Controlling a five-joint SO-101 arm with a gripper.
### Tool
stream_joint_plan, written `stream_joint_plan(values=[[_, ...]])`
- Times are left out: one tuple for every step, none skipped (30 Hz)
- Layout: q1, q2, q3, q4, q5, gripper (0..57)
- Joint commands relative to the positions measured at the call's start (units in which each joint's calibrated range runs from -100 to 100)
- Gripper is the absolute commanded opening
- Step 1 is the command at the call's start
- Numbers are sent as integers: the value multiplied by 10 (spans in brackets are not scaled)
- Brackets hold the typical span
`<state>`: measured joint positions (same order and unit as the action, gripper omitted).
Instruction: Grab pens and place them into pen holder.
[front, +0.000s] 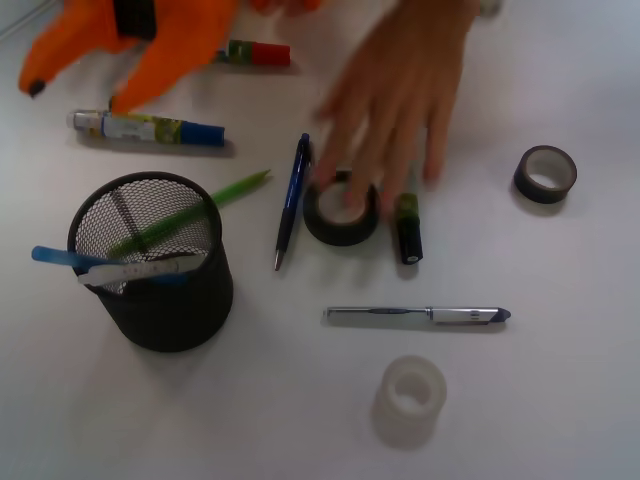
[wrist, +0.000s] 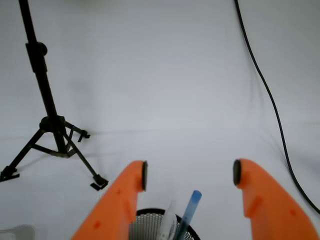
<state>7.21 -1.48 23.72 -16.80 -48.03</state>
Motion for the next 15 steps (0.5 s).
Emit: stream_joint_plan(values=[[11,-99,-46,214,8,205],[16,-117,-44,245,9,203],[19,-134,-40,271,8,203],[22,-151,-32,291,8,203],[25,-167,-23,305,7,202],[28,-180,-11,318,4,202],[31,-194,3,328,-5,202],[31,-208,20,339,-14,202],[31,-223,39,347,-22,202],[31,-237,57,354,-30,202],[31,-252,75,361,-37,202],[31,-264,92,370,-43,202],[30,-278,108,382,-49,202],[29,-290,121,397,-57,202],[28,-301,133,415,-65,201]])
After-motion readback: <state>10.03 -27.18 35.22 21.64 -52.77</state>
